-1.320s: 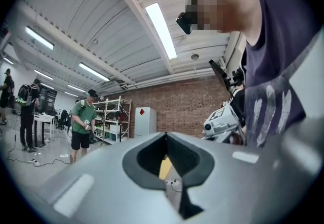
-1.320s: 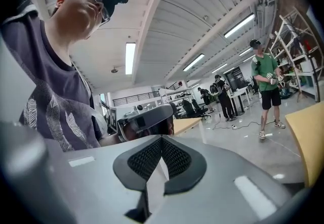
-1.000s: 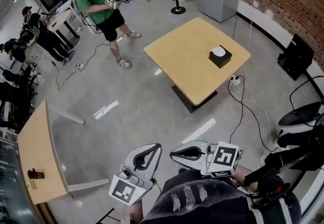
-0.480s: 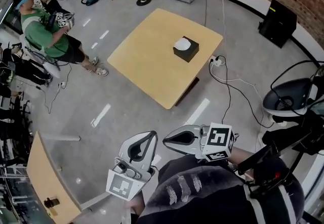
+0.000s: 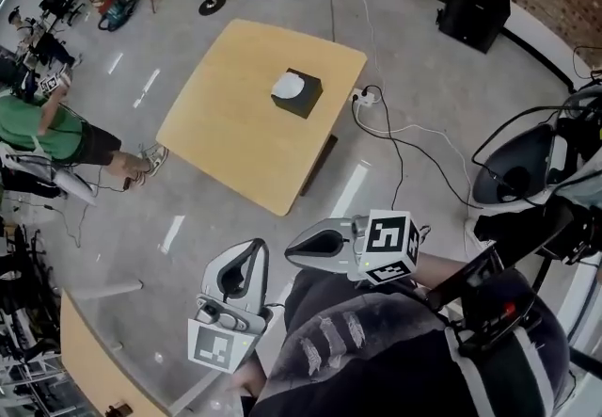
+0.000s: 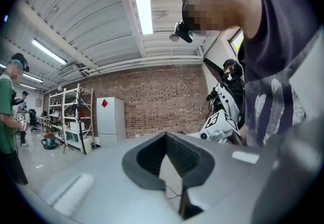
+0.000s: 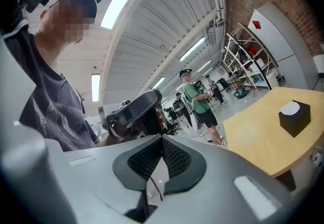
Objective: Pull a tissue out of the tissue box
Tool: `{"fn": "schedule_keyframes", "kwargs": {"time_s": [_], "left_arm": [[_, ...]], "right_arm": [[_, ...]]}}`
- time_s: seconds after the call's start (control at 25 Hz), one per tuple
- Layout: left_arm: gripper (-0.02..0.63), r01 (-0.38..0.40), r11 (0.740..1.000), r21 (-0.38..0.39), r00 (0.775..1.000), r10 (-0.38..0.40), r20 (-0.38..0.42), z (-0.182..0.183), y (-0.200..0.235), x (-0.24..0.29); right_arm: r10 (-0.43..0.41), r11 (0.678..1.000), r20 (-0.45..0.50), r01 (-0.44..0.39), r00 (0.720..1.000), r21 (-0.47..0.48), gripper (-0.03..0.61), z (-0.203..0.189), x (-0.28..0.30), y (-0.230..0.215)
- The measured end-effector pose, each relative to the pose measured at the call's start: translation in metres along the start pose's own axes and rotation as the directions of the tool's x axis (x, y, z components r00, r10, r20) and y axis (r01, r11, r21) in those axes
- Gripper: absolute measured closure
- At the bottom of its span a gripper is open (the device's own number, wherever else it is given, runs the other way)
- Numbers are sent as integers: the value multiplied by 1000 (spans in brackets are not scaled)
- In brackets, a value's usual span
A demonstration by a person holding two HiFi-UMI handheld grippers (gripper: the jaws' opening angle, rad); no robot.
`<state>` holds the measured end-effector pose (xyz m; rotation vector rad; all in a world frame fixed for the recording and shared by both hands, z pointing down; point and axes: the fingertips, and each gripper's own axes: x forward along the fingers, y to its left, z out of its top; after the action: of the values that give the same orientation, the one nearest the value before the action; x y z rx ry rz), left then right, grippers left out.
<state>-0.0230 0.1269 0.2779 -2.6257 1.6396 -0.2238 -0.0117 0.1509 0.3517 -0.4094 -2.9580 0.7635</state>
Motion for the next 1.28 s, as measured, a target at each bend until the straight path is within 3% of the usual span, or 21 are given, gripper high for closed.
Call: {"fn": "schedule_keyframes", "kwargs": {"time_s": [0.36, 0.68, 1.0, 1.28], "left_arm": [[612, 73, 996, -53, 996, -70, 53, -9, 53, 26], [612, 117, 989, -90, 990, -109, 93, -12, 128, 25], [612, 187, 979, -83, 976, -175, 131, -13, 181, 22], [612, 254, 961, -108, 958, -234, 166, -36, 210, 22]], "right_arm": [[-134, 991, -6, 134, 991, 7, 578, 20, 12, -50], [-191, 981, -54, 189, 980, -36, 580, 43, 67, -84], [-283, 956, -57, 277, 957, -95, 580, 67, 106, -110], [-372, 926, -106, 360, 922, -115, 578, 55, 127, -128]]}}
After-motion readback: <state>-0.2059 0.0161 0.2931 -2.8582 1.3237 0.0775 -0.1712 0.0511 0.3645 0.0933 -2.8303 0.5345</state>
